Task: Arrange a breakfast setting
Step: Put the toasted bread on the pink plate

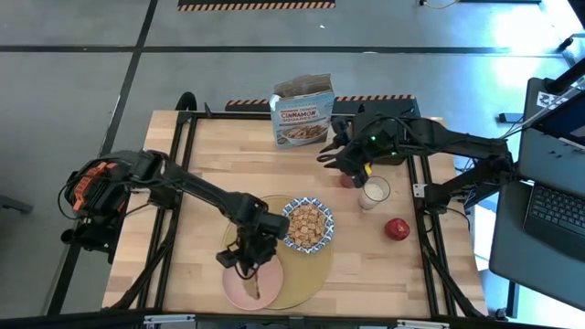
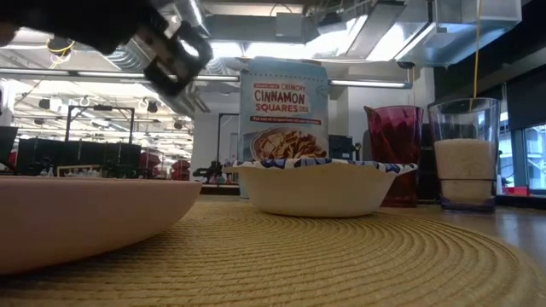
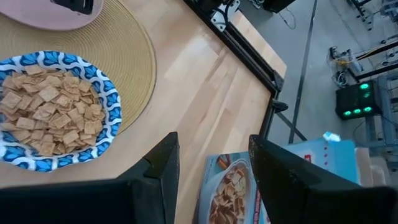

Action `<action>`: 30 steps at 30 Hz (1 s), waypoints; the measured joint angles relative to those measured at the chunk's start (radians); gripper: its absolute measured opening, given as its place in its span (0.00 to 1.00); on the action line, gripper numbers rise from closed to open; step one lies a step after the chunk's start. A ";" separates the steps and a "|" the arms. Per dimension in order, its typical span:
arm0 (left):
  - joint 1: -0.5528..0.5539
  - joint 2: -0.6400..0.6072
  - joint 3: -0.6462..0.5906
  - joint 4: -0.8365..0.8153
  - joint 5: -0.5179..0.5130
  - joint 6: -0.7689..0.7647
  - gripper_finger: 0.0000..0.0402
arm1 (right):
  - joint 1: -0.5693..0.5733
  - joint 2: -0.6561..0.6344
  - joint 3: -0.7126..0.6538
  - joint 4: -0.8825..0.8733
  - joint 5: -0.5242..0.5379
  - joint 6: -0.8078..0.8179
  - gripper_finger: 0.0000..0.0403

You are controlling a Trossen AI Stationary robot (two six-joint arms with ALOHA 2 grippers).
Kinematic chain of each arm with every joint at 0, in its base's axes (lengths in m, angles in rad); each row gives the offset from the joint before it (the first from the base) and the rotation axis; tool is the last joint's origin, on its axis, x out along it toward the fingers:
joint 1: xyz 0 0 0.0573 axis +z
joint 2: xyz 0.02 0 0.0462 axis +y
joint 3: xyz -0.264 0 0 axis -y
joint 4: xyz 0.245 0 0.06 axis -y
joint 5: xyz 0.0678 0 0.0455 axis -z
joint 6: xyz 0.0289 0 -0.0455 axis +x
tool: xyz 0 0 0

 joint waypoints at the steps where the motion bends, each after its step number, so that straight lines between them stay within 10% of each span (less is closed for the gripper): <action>1: 0.003 0.011 0.000 0.006 0.032 0.000 0.05 | 0.000 -0.004 0.000 -0.007 0.000 0.005 0.41; 12: 0.011 0.030 0.000 0.131 0.103 0.153 0.07 | 0.000 -0.020 0.000 -0.021 0.000 0.010 0.41; 30: -0.109 0.004 -0.001 0.059 -0.509 -0.041 0.05 | 0.000 -0.025 0.000 -0.072 -0.003 0.010 0.41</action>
